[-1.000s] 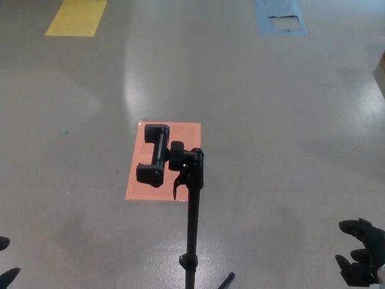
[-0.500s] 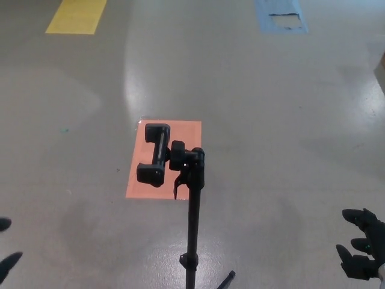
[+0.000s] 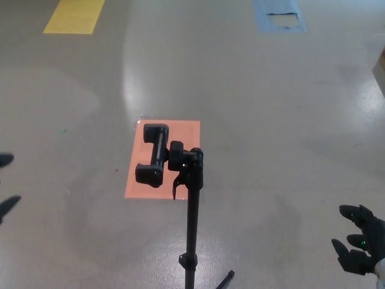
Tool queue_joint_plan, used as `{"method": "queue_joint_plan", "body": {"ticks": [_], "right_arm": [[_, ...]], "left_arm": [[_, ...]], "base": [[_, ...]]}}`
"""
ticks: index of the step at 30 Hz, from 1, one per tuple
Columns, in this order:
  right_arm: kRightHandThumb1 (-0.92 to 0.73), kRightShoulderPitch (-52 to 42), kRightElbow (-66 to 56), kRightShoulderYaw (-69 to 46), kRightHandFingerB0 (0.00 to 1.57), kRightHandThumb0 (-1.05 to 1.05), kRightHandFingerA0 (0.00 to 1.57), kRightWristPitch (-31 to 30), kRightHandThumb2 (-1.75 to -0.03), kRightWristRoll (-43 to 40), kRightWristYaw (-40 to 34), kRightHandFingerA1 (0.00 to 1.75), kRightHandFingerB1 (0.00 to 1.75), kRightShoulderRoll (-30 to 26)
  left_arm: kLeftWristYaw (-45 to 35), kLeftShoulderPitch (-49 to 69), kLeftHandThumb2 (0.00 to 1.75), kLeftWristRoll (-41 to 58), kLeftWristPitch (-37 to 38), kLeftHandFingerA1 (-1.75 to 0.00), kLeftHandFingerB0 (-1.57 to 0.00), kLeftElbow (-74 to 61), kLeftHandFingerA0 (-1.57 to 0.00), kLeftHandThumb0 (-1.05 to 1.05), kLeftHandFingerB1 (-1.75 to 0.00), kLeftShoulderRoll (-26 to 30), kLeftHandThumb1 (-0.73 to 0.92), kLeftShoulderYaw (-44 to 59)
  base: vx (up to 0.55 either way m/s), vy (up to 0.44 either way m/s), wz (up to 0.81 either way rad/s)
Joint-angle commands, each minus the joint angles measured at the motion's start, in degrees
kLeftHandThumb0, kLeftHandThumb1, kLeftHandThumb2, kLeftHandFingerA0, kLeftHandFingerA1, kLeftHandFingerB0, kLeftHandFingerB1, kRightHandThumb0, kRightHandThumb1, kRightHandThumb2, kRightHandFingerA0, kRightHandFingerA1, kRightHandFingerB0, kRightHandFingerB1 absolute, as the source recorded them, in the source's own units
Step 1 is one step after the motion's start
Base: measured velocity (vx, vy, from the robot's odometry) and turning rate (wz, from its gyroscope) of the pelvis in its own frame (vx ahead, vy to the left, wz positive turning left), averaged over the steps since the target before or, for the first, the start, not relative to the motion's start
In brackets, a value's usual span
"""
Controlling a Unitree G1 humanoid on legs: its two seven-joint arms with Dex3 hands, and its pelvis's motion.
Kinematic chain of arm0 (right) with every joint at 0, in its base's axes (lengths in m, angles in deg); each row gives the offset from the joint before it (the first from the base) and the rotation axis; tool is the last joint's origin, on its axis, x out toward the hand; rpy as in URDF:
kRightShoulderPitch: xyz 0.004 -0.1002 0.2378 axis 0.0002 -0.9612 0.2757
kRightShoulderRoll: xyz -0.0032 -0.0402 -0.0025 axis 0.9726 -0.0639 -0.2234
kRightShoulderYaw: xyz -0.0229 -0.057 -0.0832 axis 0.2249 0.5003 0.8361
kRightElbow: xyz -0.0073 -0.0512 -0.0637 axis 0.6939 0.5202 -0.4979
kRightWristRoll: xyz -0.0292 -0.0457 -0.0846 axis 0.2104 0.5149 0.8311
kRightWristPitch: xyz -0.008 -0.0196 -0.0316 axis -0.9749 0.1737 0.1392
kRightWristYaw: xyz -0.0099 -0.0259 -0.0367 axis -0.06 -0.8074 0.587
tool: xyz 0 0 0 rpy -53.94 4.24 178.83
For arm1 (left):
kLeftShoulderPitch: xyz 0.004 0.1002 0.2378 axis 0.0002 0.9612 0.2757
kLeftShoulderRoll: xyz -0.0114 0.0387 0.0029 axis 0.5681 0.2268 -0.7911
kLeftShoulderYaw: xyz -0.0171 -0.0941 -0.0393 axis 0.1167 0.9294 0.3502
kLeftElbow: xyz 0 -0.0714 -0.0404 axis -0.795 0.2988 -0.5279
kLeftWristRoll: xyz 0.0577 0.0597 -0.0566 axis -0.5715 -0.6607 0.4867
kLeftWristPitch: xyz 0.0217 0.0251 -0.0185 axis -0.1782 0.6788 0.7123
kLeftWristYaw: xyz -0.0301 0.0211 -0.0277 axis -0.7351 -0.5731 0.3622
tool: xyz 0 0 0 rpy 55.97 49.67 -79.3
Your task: The robot uses its left hand to grab the top of a phone stand kept on the floor and tilt it upwards to adjust its angle
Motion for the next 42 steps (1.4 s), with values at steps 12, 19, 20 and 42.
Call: {"method": "queue_joint_plan", "body": {"ticks": [12, 19, 20, 42], "right_arm": [[-0.70, 1.7, 0.6, -1.0, 0.13, -0.26, 0.30, -1.6, -0.68, -0.9, 2.6, 0.41, 0.31, -0.4], [-0.74, 1.9, 0.8, -1.5, 0.11, -0.27, 0.34, -2.0, -0.62, -1.3, 3.4, 0.39, 0.27, -0.3], [-0.74, 1.9, 0.8, -1.5, 0.11, -0.27, 0.34, -2.1, -0.62, -1.3, 3.6, 0.39, 0.27, -0.3], [-0.75, 2.1, 0.7, -1.5, 0.10, -0.27, 0.34, -2.8, -0.63, -0.8, 4.8, 0.40, 0.25, -0.8]], "left_arm": [[-2.5, 3.0, 0.85, -6.5, 8.8, -0.51, -0.17, -21.2, -0.24, -0.19, -0.48, 8.4, 0.39, -4.1], [-1.1, 3.8, 0.67, -10.5, 9.8, -0.38, -0.18, -27.4, -0.29, -0.42, -0.38, 10.4, 0.50, -6.0], [-1.2, 3.8, 0.67, -10.8, 10.1, -0.38, -0.18, -27.8, -0.29, -0.42, -0.38, 10.6, 0.50, -6.2], [-1.9, 3.9, 0.65, -22.6, 7.6, -0.32, -0.16, -45.6, -0.21, -0.32, -0.34, 12.5, 0.58, -11.0]], "base": [[0.00, 0.000, 0.00], [0.00, 0.000, 0.00], [0.00, 0.000, 0.00], [0.00, 0.000, 0.00]]}}
